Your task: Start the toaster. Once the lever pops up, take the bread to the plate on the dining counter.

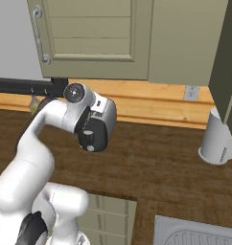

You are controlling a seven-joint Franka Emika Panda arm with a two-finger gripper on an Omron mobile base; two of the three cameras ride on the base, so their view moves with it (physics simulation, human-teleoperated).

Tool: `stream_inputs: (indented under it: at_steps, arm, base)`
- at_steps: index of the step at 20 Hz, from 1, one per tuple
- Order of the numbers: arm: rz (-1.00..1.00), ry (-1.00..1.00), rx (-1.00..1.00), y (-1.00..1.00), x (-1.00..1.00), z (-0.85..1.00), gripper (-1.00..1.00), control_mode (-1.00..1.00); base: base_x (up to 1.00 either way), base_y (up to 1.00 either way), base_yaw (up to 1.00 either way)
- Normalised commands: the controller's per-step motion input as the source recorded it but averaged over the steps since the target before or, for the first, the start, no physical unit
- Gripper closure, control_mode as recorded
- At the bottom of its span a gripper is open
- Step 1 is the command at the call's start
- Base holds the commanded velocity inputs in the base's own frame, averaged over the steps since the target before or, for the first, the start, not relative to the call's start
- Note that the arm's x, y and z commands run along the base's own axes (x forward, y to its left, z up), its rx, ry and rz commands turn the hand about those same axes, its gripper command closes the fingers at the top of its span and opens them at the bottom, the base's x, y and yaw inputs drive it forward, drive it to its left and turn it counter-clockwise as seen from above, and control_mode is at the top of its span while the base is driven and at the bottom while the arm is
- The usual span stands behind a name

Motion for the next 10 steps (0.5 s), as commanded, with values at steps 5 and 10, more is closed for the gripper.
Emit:
stream_inputs:
  at_steps: [5, 10]
  arm:
    - [0.01, 0.0, -0.06, 0.0, -1.0, 0.01, 1.0, -1.0]
    - [-0.04, 0.06, -0.11, 0.0, -0.85, -0.33, 1.0, -1.0]
  base:
    - [0.0, 0.0, 0.0]
    - [0.0, 0.0, 0.0]
